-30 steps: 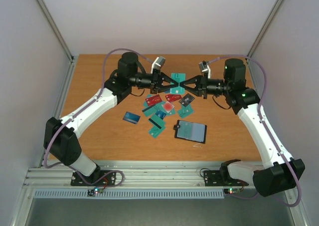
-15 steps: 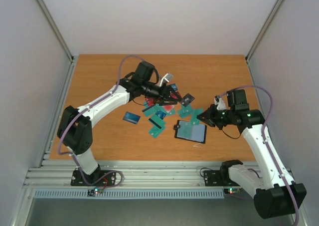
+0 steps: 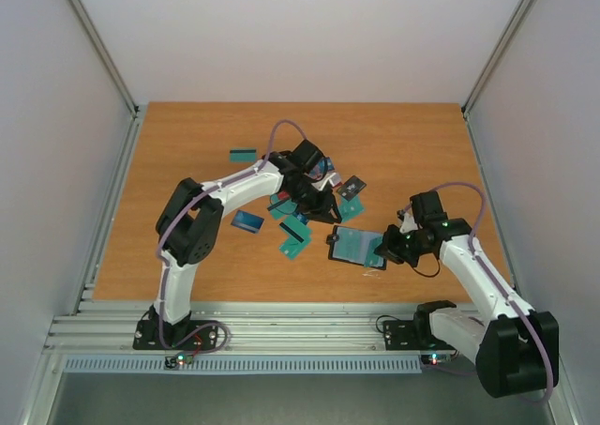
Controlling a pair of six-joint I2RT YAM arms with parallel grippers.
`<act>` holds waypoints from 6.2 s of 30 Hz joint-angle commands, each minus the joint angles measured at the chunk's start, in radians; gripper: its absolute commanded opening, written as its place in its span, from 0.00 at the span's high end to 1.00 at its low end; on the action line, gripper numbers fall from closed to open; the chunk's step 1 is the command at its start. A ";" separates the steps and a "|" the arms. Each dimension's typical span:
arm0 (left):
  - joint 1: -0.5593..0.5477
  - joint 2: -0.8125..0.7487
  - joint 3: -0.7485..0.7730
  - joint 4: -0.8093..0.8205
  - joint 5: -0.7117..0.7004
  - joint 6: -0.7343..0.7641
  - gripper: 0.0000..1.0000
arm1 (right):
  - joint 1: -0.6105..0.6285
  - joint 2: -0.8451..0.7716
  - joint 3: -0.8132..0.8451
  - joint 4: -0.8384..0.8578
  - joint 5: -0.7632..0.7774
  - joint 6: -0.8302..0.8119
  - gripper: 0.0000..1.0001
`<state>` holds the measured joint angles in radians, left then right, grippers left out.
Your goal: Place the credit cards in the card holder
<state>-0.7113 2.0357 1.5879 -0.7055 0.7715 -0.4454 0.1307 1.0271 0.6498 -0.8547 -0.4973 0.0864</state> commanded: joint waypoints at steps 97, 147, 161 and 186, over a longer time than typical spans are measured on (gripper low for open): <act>0.050 0.051 -0.121 -0.052 -0.162 0.138 0.88 | 0.132 0.452 0.103 0.303 -0.137 -0.227 0.99; 0.046 0.162 -0.029 -0.126 -0.152 0.211 0.89 | 0.125 0.624 0.153 0.363 -0.169 -0.224 0.99; 0.040 0.155 -0.061 -0.092 -0.143 0.185 0.89 | 0.131 0.597 0.053 0.499 -0.183 -0.056 0.99; 0.020 0.140 -0.099 -0.059 -0.149 0.162 0.89 | 0.215 0.637 0.007 0.632 -0.198 0.043 0.99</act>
<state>-0.6605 2.1704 1.5223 -0.7891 0.6212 -0.2810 0.3153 1.6222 0.6800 -0.2123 -0.7368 0.1131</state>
